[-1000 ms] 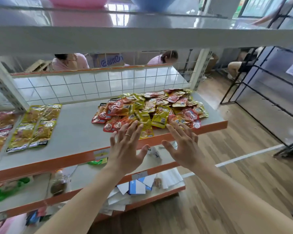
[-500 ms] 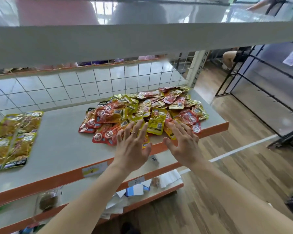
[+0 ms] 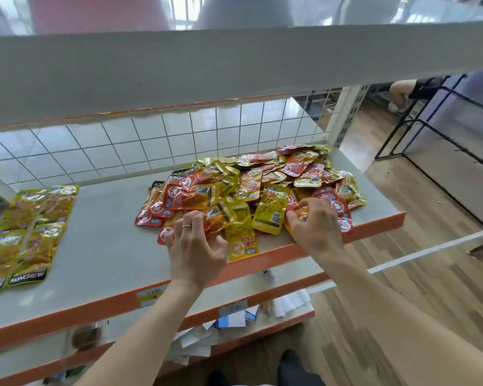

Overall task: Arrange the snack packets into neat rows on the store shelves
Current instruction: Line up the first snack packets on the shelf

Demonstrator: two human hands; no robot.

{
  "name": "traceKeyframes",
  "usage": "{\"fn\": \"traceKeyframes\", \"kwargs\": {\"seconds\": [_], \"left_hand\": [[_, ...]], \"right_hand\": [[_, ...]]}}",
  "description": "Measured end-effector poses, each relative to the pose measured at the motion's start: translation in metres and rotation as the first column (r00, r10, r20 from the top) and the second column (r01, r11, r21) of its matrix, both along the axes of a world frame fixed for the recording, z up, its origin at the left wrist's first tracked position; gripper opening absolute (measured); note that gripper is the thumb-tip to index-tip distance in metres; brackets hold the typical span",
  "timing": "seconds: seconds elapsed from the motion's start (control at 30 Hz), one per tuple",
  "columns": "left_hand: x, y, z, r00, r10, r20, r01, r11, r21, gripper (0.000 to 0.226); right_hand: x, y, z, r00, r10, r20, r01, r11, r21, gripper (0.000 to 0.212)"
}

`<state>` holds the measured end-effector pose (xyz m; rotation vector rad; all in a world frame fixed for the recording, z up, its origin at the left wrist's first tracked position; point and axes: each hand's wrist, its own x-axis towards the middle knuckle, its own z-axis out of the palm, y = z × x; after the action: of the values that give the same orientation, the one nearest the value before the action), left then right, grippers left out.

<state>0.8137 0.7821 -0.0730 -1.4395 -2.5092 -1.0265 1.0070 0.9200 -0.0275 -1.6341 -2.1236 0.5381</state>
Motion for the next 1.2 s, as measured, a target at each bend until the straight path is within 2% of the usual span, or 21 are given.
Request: {"fn": "traceKeyframes", "kwargs": {"seconds": [0.1,0.23,0.37,0.43,0.57,0.7,0.77,0.83,0.9,1.03,1.1,1.2], "left_hand": [[0.002,0.002,-0.004,0.993,-0.041,-0.108,0.033,0.997,-0.070,0.057],[0.001,0.006,-0.007,0.997,0.035,-0.075,-0.048,0.982,-0.181,0.060],[-0.001,0.006,-0.009,0.999,-0.005,0.033,0.009,0.992,-0.130,0.058],[-0.002,0.004,-0.009,0.998,-0.055,0.004,0.055,0.992,-0.115,0.052],[0.006,-0.002,-0.013,0.985,-0.121,-0.124,0.122,0.993,0.004,0.023],[0.027,-0.009,-0.016,0.959,-0.110,-0.263,0.132,0.989,0.065,0.025],[0.036,-0.009,-0.011,0.940,-0.045,-0.338,0.070,0.996,0.063,0.023],[0.041,-0.006,-0.006,0.936,0.023,-0.351,0.000,0.998,0.067,0.022],[0.045,-0.001,0.001,0.952,0.038,-0.305,-0.011,0.996,0.089,0.030],[0.054,0.004,0.027,0.972,-0.010,-0.234,0.046,0.987,0.151,0.018],[0.057,0.006,0.035,0.973,-0.006,-0.230,0.041,0.988,0.149,0.021],[0.064,0.010,0.044,0.960,0.142,-0.242,-0.090,0.973,0.215,0.023]], "right_hand": [[-0.009,0.018,0.009,0.998,0.027,0.060,-0.023,0.998,-0.066,0.038],[-0.024,0.033,0.017,0.979,0.130,0.155,-0.094,0.971,-0.220,0.050],[-0.038,0.041,0.028,0.932,0.200,0.302,-0.113,0.953,-0.283,0.057],[-0.041,0.042,0.026,0.909,0.264,0.323,-0.177,0.945,-0.274,0.055],[-0.040,0.047,0.018,0.946,0.244,0.211,-0.170,0.932,-0.320,0.050],[-0.040,0.062,0.017,0.966,0.243,0.093,-0.178,0.877,-0.446,0.050],[-0.038,0.069,0.014,0.972,0.236,-0.020,-0.215,0.843,-0.493,0.050],[-0.034,0.074,0.010,0.956,0.247,-0.160,-0.294,0.806,-0.515,0.040],[-0.026,0.077,0.008,0.914,0.241,-0.325,-0.385,0.767,-0.513,0.029],[-0.009,0.080,0.009,0.785,0.093,-0.612,-0.519,0.637,-0.569,0.006],[-0.002,0.080,0.010,0.683,-0.025,-0.730,-0.601,0.548,-0.582,0.008],[0.004,0.071,0.020,0.564,-0.160,-0.810,-0.734,0.353,-0.581,0.019]]}}
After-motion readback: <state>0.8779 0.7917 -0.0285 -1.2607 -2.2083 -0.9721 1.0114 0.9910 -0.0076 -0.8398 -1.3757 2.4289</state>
